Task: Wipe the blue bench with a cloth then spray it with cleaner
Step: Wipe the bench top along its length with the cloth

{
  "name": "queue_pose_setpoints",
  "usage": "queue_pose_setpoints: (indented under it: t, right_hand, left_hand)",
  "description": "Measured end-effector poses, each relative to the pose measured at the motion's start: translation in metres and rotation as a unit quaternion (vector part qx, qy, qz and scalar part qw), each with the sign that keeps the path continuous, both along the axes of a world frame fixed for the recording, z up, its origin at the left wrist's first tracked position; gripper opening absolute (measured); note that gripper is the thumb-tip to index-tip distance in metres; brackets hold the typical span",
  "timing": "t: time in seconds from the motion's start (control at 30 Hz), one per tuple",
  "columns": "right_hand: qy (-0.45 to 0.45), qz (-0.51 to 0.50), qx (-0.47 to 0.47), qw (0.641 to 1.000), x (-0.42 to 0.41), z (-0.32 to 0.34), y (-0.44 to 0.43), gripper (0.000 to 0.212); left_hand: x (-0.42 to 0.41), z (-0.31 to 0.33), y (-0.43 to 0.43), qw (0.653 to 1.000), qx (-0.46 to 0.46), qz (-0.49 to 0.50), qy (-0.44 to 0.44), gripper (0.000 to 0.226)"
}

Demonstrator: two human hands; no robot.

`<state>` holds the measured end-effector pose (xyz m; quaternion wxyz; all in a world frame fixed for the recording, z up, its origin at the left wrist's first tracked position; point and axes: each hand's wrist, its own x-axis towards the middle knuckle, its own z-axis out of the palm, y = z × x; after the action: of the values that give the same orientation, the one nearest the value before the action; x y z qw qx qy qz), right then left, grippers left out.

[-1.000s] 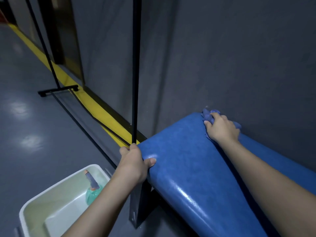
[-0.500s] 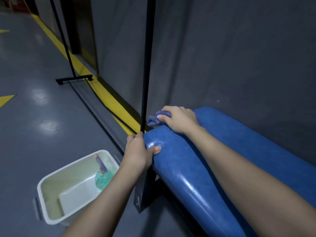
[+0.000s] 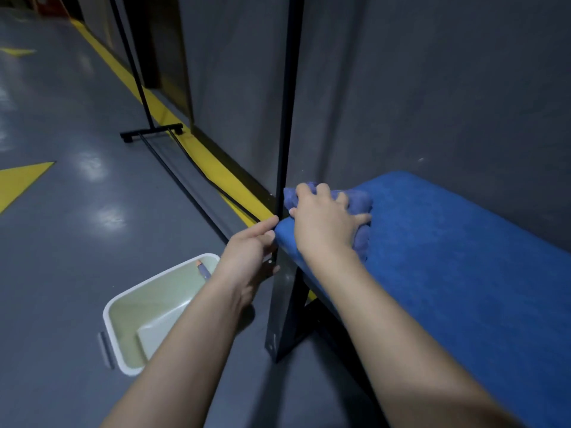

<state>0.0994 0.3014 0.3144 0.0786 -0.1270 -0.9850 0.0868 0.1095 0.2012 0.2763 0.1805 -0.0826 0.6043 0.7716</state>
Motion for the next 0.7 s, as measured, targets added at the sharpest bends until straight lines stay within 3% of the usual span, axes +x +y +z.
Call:
queue_pose_setpoints:
  t: [0.1,0.17,0.3,0.47,0.57,0.7]
  right_hand:
    - [0.046,-0.04,0.0,0.998,0.025,-0.01,-0.021,0.031]
    - [0.123,-0.038,0.046,0.991,0.042,-0.023,-0.03,0.03]
    - [0.227,0.027,0.111,0.967,0.058,-0.055,-0.043,0.026]
    - [0.29,0.145,0.189,0.927,0.045,-0.094,-0.045,0.022]
    - [0.269,0.207,0.212,0.916,0.031,-0.134,-0.04,0.016]
    - [0.244,0.244,0.207,0.915,0.022,-0.179,-0.032,0.025]
  left_hand:
    - [0.001,-0.007,0.004,0.995,0.077,0.047,-0.041,0.036]
    - [-0.001,-0.01,0.003,0.987,0.122,0.071,-0.072,0.028]
    - [-0.005,-0.031,-0.005,0.972,0.184,0.057,-0.136,0.02]
    - [0.0,-0.063,-0.022,0.976,0.117,0.099,-0.155,0.016]
    - [0.004,-0.088,-0.038,0.978,0.062,0.114,-0.161,0.03]
    - [0.006,-0.127,-0.053,0.977,0.02,0.096,-0.19,0.034]
